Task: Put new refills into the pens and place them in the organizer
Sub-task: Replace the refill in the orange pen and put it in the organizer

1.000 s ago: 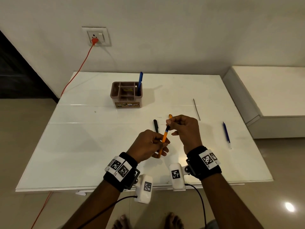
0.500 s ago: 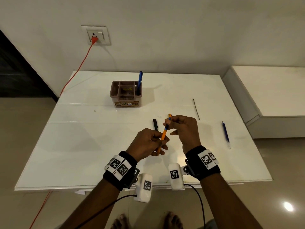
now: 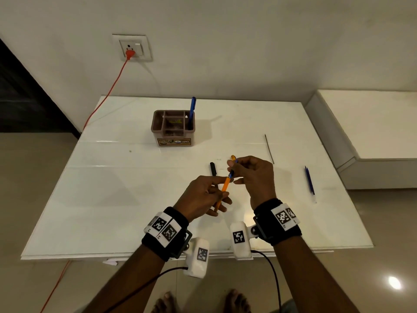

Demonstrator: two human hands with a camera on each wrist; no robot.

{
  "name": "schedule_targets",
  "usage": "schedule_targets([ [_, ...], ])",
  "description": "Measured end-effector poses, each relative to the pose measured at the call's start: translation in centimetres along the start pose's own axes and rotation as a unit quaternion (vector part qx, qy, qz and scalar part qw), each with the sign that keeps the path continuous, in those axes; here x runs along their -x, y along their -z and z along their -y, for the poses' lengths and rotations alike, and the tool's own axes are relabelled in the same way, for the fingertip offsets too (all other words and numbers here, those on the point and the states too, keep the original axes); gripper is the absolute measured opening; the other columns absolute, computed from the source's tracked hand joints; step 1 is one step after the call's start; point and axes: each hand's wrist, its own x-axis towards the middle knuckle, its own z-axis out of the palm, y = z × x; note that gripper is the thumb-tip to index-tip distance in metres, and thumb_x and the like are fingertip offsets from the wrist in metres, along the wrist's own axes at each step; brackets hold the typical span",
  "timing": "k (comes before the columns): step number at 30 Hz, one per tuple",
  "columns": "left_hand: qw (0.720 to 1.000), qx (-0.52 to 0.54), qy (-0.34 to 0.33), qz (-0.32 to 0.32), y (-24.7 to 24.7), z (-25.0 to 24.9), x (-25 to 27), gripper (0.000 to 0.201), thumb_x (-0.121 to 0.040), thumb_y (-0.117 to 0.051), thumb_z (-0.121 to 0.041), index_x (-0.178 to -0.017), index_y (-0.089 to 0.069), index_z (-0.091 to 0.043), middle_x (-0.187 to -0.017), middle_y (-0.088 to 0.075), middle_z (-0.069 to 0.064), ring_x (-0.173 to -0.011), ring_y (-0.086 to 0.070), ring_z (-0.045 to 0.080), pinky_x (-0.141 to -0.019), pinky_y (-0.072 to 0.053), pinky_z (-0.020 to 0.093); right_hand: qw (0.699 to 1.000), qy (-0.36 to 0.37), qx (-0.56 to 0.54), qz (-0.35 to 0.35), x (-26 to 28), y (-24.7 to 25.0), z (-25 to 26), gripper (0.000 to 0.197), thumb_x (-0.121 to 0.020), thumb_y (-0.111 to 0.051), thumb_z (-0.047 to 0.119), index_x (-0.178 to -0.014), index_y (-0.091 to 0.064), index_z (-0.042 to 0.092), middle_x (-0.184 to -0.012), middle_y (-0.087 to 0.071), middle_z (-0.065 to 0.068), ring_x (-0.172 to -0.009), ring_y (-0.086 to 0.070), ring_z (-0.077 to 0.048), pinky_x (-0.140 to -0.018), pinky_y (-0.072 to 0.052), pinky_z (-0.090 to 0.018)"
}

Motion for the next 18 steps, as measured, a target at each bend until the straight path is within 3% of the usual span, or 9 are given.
schedule_targets([
  [7,1.000,0.007,-0.014,0.024,-0.3,-0.4,0.4,0.056,-0.099,-0.065,-0.014,-0.147,-0.050,-0.037,-0.099,-0.080,0.010,-0.080,-0.079,0.030,-0.067,-0.066,0.040,0.999,0.002,-0.001,-0.033,-0.5,0.9,0.1,0.013,-0.093,-0.072,0.015,-0.098,-0.079,0.006,-0.084,-0.079,-0.011,-0.072,-0.075,-0.018,-0.059,-0.057,-0.029],
  [13,0.999,-0.015,-0.005,0.039,0.1,-0.1,0.3,0.050,-0.099,-0.065,-0.014,-0.142,-0.056,-0.037,-0.098,-0.080,0.008,-0.079,-0.079,0.030,-0.066,-0.066,0.041,0.998,-0.004,-0.040,-0.039,-0.8,1.9,0.3,0.011,-0.094,-0.071,0.013,-0.099,-0.078,0.006,-0.088,-0.078,-0.018,-0.073,-0.075,-0.026,-0.058,-0.058,-0.030],
  [18,0.999,0.008,-0.005,0.036,0.2,0.1,0.4,0.047,-0.100,-0.063,-0.014,-0.139,-0.057,-0.038,-0.097,-0.080,0.009,-0.080,-0.079,0.033,-0.065,-0.065,0.041,0.994,-0.007,-0.088,-0.070,-1.9,3.3,0.6,0.014,-0.093,-0.071,0.011,-0.103,-0.077,0.003,-0.085,-0.074,-0.017,-0.070,-0.073,-0.024,-0.058,-0.059,-0.029],
])
